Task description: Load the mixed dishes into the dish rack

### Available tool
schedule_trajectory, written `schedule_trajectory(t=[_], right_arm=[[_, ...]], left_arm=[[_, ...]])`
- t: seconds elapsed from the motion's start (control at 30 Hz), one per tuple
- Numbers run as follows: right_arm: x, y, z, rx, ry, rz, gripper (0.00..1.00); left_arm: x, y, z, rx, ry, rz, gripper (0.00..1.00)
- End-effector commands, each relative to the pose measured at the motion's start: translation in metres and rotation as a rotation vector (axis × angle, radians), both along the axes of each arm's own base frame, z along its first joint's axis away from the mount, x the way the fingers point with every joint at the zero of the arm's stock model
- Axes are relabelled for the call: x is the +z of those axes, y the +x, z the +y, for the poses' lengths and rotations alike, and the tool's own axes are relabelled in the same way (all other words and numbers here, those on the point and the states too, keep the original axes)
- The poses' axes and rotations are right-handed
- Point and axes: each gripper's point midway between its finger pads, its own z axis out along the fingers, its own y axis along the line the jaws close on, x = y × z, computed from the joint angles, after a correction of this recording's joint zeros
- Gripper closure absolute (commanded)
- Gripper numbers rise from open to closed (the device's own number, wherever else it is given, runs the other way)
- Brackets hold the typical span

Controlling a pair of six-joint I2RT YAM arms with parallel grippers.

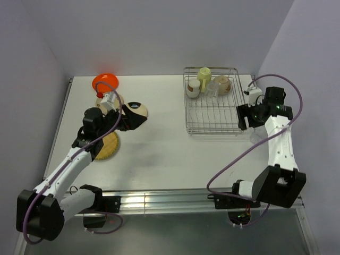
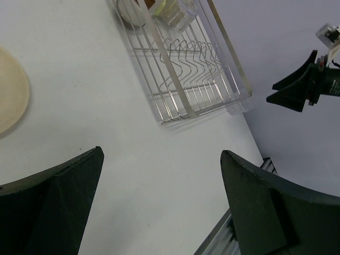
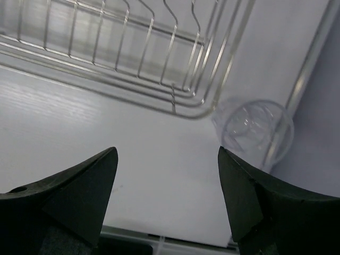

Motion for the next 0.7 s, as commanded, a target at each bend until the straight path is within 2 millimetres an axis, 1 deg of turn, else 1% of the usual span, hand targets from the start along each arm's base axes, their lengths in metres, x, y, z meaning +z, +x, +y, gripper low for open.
schedule_trajectory(t=[0.0, 0.03, 0.07, 0.13, 0.17, 0.2, 0.27, 0.3, 0.37, 0.4, 0.43, 0.47, 0.5, 0.53, 0.57, 0.63, 0.67], right_arm=[[0.015, -0.032, -0.029, 0.013, -0.235, -0.013, 0.17], [0.012, -0.039, -0.032, 0.057, -0.275, 0.009, 0.18], [0.010, -0.044, -0.034, 0.078, -0.299, 0.027, 0.19], [0.006, -0.053, -0.041, 0.156, -0.374, 0.069, 0.21], [0.005, -0.056, -0.044, 0.181, -0.402, 0.084, 0.22], [0.006, -0.059, -0.047, 0.210, -0.428, 0.092, 0.22], [0.010, -0.063, -0.050, 0.324, -0.494, 0.083, 0.22], [0.004, -0.064, -0.047, 0.459, -0.526, 0.079, 0.21], [-0.004, -0.066, -0.053, 0.545, -0.580, 0.091, 0.21], [-0.017, -0.068, -0.055, 0.582, -0.592, 0.121, 0.21], [-0.021, -0.065, -0.061, 0.626, -0.632, 0.137, 0.21], [-0.030, -0.063, -0.064, 0.651, -0.625, 0.168, 0.21], [-0.033, -0.061, -0.068, 0.657, -0.629, 0.184, 0.23], [-0.033, -0.055, -0.075, 0.650, -0.659, 0.189, 0.23], [-0.037, -0.051, -0.078, 0.653, -0.659, 0.205, 0.23], [-0.031, -0.042, -0.085, 0.643, -0.693, 0.192, 0.24], [-0.033, -0.040, -0.086, 0.650, -0.691, 0.200, 0.24]], left_arm=[[0.022, 0.001, -0.017, -0.129, -0.034, -0.103, 0.02], [0.022, 0.002, -0.019, -0.145, -0.035, -0.105, 0.02], [0.018, 0.005, -0.021, -0.157, -0.036, -0.092, 0.03], [0.021, 0.006, -0.025, -0.181, -0.045, -0.105, 0.03], [0.016, 0.009, -0.026, -0.182, -0.044, -0.088, 0.03], [0.020, 0.011, -0.028, -0.190, -0.050, -0.084, 0.03], [0.017, 0.012, -0.031, -0.212, -0.042, -0.056, 0.04], [0.018, 0.011, -0.032, -0.226, -0.035, -0.041, 0.04], [0.018, 0.009, -0.031, -0.229, -0.020, -0.041, 0.04], [0.015, 0.008, -0.030, -0.230, -0.015, -0.038, 0.04], [0.013, 0.007, -0.029, -0.224, -0.010, -0.036, 0.04], [0.016, 0.005, -0.028, -0.223, -0.008, -0.044, 0.04], [0.014, 0.003, -0.028, -0.220, -0.012, -0.032, 0.04], [0.013, 0.002, -0.027, -0.216, -0.014, -0.023, 0.04], [0.015, 0.001, -0.027, -0.216, -0.020, -0.022, 0.04], [0.015, -0.001, -0.027, -0.207, -0.033, -0.006, 0.05], [0.015, 0.000, -0.026, -0.196, -0.036, 0.003, 0.05]])
